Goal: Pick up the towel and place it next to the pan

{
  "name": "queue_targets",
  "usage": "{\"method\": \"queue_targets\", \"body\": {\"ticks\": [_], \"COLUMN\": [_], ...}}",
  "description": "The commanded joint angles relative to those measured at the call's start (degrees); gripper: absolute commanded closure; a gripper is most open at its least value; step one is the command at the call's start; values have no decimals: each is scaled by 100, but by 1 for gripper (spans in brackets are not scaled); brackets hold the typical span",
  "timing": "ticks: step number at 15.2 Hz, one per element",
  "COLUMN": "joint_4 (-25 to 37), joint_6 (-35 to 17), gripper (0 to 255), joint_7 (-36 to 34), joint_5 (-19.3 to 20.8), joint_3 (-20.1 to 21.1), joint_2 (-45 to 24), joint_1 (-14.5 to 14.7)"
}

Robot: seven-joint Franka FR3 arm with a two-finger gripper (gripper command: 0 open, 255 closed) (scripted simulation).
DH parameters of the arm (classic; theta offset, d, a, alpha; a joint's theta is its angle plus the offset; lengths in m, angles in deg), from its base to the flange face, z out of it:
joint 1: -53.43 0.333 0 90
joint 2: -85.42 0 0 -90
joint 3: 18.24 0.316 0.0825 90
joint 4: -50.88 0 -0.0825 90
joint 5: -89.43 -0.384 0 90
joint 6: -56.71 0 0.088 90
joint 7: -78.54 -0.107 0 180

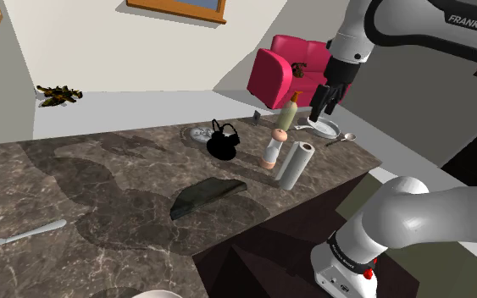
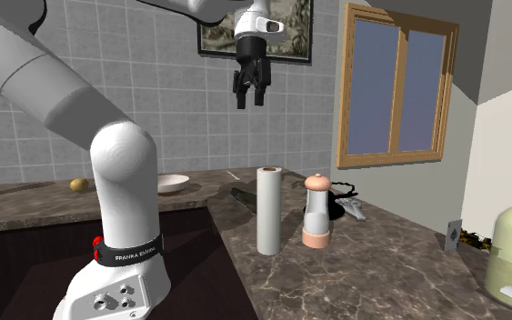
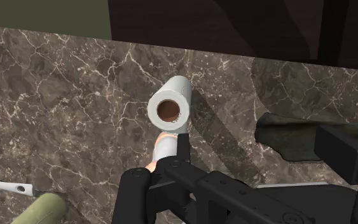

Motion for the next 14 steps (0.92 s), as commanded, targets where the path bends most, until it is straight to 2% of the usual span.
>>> {"method": "queue_targets", "body": {"ticks": [1,10,13,14], "joint_4": [0,-1817,-2326,-2335], "joint_6": [0,-1671,-2298,-2310], "gripper": [0,0,0,0], "joint_7": [0,123,179,180], "joint_5": [0,318,455,457], "joint_3": [0,-599,-830,-834], "joint_2": [0,432,410,408], "joint_1": [0,-437,-627,-631]}}
